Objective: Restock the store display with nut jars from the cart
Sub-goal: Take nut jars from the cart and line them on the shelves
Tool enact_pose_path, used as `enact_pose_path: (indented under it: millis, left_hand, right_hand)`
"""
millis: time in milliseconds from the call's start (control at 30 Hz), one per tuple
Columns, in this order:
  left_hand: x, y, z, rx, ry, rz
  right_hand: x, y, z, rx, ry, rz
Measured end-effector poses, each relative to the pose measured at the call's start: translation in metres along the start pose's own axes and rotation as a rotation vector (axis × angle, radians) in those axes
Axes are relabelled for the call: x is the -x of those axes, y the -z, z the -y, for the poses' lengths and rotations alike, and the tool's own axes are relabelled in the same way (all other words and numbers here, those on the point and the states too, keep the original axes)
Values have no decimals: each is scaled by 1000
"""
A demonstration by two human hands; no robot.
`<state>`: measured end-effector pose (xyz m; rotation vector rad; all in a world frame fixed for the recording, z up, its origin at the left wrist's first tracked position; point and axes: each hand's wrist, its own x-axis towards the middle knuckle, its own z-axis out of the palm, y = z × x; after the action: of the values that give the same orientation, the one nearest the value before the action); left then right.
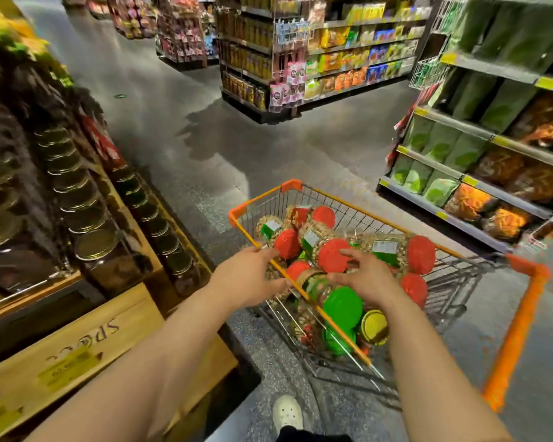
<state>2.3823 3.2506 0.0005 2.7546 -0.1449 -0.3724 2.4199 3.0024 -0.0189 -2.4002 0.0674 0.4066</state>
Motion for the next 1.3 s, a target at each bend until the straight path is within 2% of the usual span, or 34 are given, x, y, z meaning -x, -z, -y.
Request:
enact_pose_path:
  millis: [267,633,833,1100,1300]
  left_hand:
    - [-127,-28,-34,102,54,83]
    - [-247,-120,-46,353,243,244]
    - [-279,-149,-43,552,337,224]
    - [-299,-167,-40,722,333,184]
    - [-296,-170,-38,803,326,103]
  right_hand:
    - [-114,35,-60,-43,-99,61]
    - [-216,18,-134,-63,-103,275]
    - [-250,-4,-152,-79,-80,319]
    - [-279,-13,-158,-12,-56,360]
    - [-277,-16,-160,-138,-43,350]
